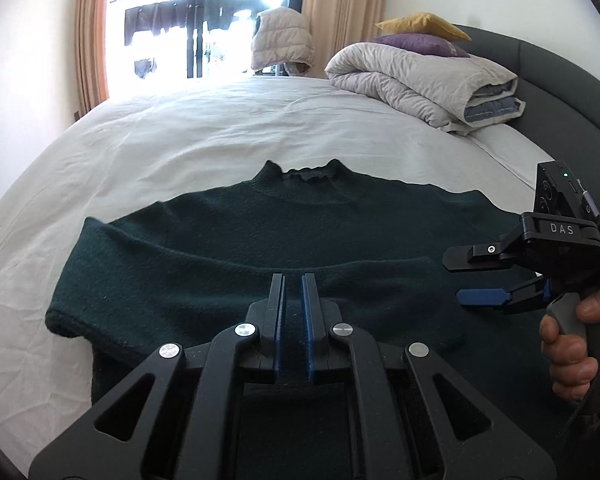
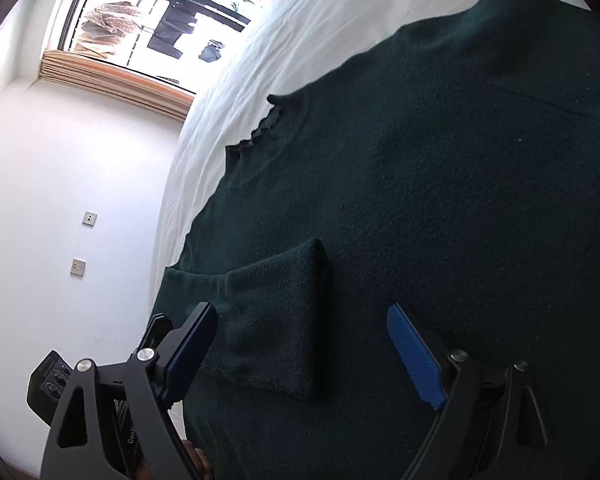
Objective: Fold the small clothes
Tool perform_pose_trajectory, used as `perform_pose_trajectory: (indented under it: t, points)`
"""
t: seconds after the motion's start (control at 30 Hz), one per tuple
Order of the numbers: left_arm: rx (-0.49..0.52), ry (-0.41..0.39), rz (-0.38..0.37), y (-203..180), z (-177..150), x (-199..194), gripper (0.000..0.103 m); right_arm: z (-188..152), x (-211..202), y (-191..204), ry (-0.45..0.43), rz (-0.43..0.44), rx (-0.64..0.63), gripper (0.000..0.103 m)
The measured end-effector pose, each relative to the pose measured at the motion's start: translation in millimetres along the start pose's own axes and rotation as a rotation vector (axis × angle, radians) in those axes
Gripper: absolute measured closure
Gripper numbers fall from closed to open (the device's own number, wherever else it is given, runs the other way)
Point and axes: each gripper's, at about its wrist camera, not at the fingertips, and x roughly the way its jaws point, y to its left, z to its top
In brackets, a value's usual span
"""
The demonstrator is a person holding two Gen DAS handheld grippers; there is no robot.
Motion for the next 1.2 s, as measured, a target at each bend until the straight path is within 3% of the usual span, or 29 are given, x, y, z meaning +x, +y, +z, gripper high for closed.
perform_pose_trajectory:
  t: [0.07,0.13,0.2,0.27,0.3,0.33,0.5,0.7,0.8,1.03,1.2]
  points:
    - [-0.023,-0.006,0.014,11,-4,-21,0.096,2,5,10,0.026,0.010,-0.019,0.021]
    - [-0.041,-0.012,0.019,21,-5,-22,0.096,1,18,21,0.092,0.018,-0.046,0.044]
    - [-0.057,-0.010,0.022,29,-9,-30,0.096,-2,28,29,0.116,-0.019,-0.092,0.044]
    - [-0.079,-0.010,0.021,37,-12,-40,0.096,-1,36,36,0.122,-0.044,-0.124,0.055]
    - [-0.090,-0.018,0.020,40,-14,-46,0.096,0,37,39,0.124,-0.067,-0.132,0.075]
    - [-0.102,-0.034,0.018,46,-15,-49,0.096,2,36,42,0.120,-0.083,-0.144,0.088]
    - [-0.189,-0.135,0.039,80,-13,-78,0.096,26,6,56,0.015,-0.151,-0.278,0.091]
    - [-0.268,-0.129,0.085,113,-3,-76,0.096,62,-24,44,-0.066,-0.286,-0.357,0.091]
    - [-0.281,-0.112,0.099,123,1,-70,0.096,77,-22,26,-0.065,-0.300,-0.329,0.091]
    - [-0.222,-0.062,0.136,126,28,-40,0.096,84,-2,19,-0.044,-0.329,-0.357,0.091]
    - [-0.095,0.009,0.204,108,45,-5,0.096,84,0,13,-0.033,-0.332,-0.352,0.091]
